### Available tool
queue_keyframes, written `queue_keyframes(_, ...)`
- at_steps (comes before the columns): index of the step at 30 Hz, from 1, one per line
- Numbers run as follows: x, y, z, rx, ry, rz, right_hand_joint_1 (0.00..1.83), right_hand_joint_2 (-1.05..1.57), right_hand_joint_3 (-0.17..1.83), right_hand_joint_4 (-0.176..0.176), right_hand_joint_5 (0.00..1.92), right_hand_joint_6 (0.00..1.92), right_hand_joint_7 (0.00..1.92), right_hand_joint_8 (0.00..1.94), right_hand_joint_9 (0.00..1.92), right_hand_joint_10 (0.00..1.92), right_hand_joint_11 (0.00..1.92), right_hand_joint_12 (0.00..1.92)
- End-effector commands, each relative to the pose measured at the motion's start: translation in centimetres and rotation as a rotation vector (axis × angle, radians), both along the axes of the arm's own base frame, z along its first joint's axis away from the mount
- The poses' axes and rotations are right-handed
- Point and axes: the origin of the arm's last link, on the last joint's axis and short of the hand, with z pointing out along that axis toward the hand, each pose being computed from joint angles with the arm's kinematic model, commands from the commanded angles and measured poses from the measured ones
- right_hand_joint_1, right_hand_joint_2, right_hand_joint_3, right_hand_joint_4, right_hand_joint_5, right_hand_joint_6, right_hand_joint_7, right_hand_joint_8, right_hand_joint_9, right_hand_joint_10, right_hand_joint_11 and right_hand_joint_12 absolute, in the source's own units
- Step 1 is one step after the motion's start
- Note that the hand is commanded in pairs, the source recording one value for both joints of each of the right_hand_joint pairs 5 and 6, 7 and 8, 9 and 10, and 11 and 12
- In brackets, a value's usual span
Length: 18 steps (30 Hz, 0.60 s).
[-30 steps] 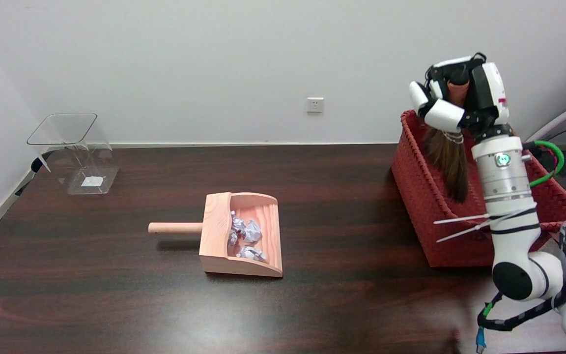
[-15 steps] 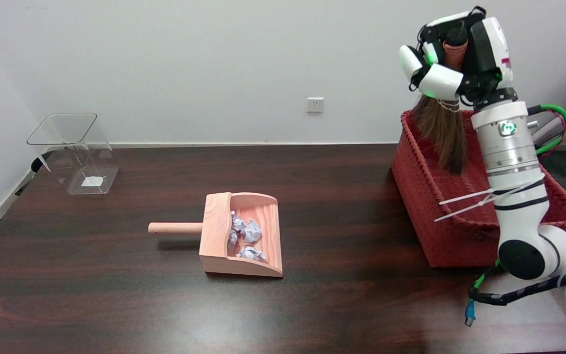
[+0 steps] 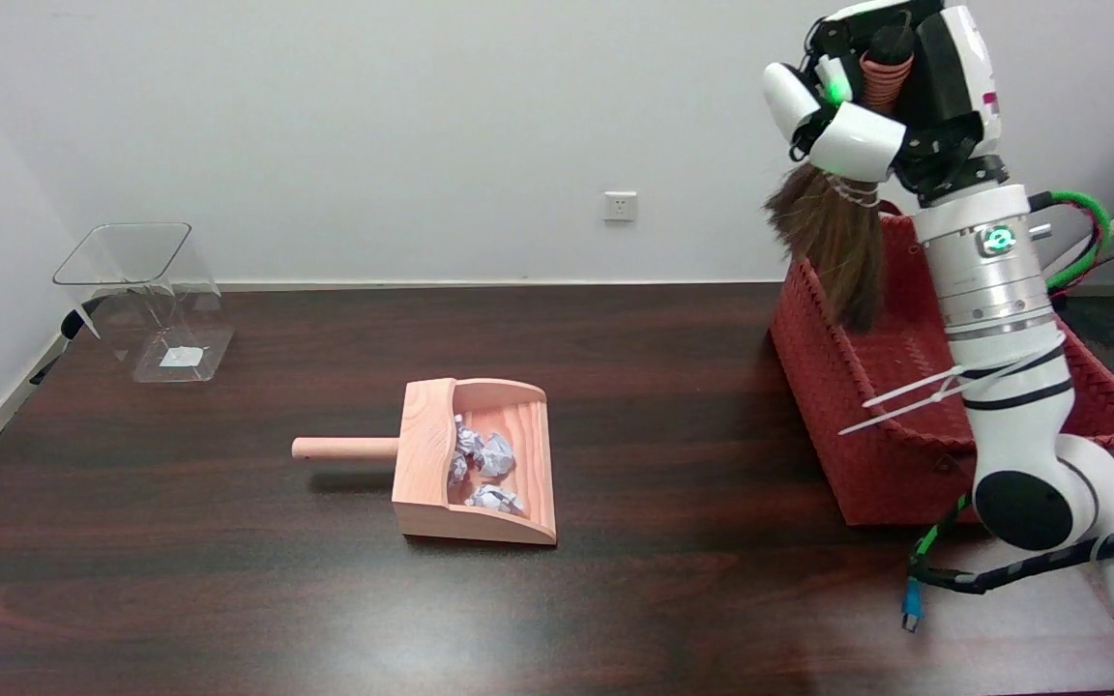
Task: Pick up the broom in the brown storage basket.
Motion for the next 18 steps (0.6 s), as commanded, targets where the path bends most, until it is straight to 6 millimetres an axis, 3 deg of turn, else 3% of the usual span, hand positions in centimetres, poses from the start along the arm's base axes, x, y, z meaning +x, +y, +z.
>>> queue_keyframes(1,-3.2,0.6,-5.6,0.241,-0.18,-0.068,1.21,1.44,0.66,0.0,1.92,1.92,1.92,1.92,1.92,1.92,1.76,1.76)
queue_keyframes(11,-3.3,0.1,-6.5,0.272,-0.212,-0.083,1.2,1.45,0.68,0.0,1.92,1.92,1.92,1.92,1.92,1.92,1.76,1.76)
queue_keyframes(14,-4.4,-0.1,-7.0,0.291,-0.235,-0.136,1.2,1.45,0.68,0.0,1.92,1.92,1.92,1.92,1.92,1.92,1.76,1.76)
queue_keyframes(18,-7.3,-0.5,-8.9,0.348,-0.265,-0.277,1.2,1.44,0.68,0.0,1.92,1.92,1.92,1.92,1.92,1.92,1.77,1.77)
